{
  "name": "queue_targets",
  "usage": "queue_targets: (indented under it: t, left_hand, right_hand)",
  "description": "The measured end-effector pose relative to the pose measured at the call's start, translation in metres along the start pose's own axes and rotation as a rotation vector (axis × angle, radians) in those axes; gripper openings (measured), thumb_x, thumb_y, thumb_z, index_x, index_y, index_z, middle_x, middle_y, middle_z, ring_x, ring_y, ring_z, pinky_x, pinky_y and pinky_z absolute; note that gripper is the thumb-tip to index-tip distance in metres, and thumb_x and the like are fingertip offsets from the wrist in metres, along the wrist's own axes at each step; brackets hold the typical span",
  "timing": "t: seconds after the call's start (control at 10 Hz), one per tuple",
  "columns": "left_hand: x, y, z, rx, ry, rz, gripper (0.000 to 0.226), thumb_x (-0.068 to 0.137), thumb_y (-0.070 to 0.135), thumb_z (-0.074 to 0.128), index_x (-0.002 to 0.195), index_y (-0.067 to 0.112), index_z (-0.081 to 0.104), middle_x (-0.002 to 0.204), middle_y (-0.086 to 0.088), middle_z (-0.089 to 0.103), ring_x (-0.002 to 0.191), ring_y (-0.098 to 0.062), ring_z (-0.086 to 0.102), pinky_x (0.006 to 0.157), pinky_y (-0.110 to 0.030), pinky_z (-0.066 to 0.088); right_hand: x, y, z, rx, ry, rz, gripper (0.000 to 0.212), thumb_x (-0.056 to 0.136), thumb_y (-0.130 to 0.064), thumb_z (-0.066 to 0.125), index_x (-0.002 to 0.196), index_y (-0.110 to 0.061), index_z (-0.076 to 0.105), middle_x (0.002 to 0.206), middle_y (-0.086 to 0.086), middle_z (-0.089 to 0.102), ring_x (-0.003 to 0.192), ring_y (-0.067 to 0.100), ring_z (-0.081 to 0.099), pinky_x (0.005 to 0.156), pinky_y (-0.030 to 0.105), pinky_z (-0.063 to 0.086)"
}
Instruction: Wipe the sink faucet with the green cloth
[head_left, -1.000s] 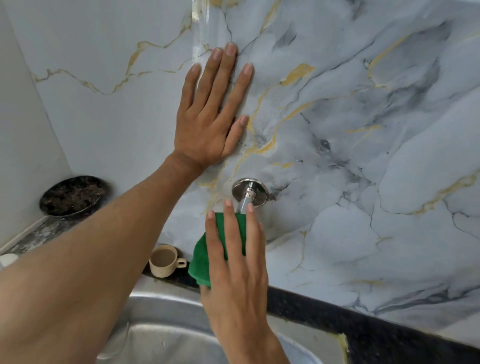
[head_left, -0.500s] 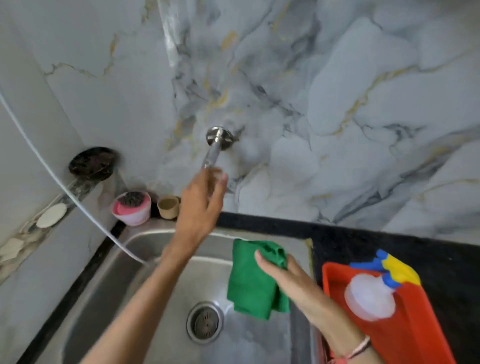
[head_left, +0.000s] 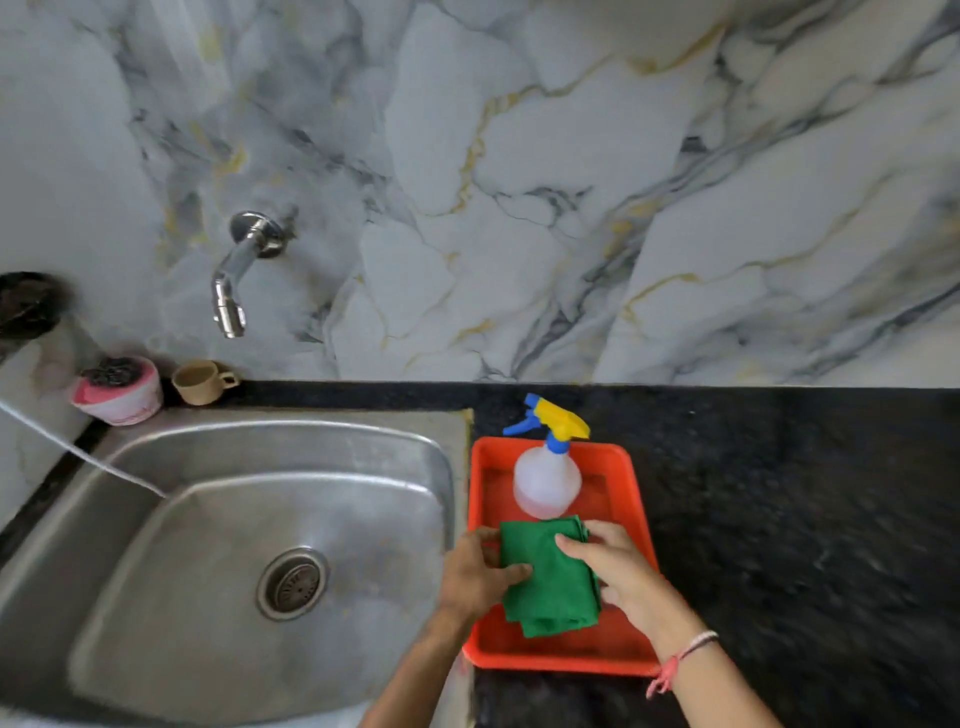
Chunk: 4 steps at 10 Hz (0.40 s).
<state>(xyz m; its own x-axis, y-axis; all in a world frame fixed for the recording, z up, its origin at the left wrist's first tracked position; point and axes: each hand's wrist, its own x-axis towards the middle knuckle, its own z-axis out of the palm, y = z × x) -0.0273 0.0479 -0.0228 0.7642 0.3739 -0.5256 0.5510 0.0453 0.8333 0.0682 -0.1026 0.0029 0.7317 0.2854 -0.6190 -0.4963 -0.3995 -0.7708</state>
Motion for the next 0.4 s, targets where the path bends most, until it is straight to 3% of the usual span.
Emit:
queue_targets:
  t: [0.1,0.2,0.3,0.4]
  left_hand:
    - [0.000,-0.011,0.023,0.253,0.105,0.076,0.066,0.081,0.009,0.088,0.139,0.003,0.056,0.122,-0.012,0.069,0.109,-0.025,0.067,0.099,-0.039,0.059]
    - [-0.003,-0.015,0.032,0.400,0.101,0.096,0.065,0.084,0.013,0.086,0.142,0.006,0.057,0.132,-0.012,0.069,0.120,-0.024,0.066,0.107,-0.037,0.057]
    - [-0.007,-0.010,0.035,0.543,0.085,0.116,0.061,0.090,0.021,0.080,0.144,0.007,0.056,0.135,-0.012,0.067,0.123,-0.026,0.064,0.109,-0.040,0.055]
    - [-0.019,0.013,0.028,0.654,0.208,0.226,0.073,0.099,0.034,0.070,0.159,0.010,0.036,0.157,-0.012,0.051,0.144,-0.027,0.048,0.121,-0.037,0.041]
  right_hand:
    - [0.005,0.018,-0.017,-0.088,-0.034,0.097,0.025,0.091,-0.019,0.074,0.112,-0.021,0.061,0.103,-0.004,0.071,0.091,0.015,0.069,0.081,0.042,0.058]
    - [0.007,0.025,-0.027,-0.098,-0.096,0.116,0.038,0.093,-0.017,0.072,0.123,-0.025,0.051,0.110,-0.005,0.058,0.103,0.018,0.056,0.101,0.051,0.051]
    - [0.008,0.018,-0.031,-0.280,-0.091,-0.002,0.062,0.094,-0.020,0.070,0.148,-0.012,0.041,0.142,0.012,0.054,0.124,0.025,0.056,0.108,0.043,0.048]
    - [-0.002,-0.008,-0.038,-0.492,0.127,-0.332,0.070,0.096,-0.026,0.066,0.156,-0.014,0.033,0.160,0.012,0.041,0.146,0.027,0.041,0.117,0.042,0.039]
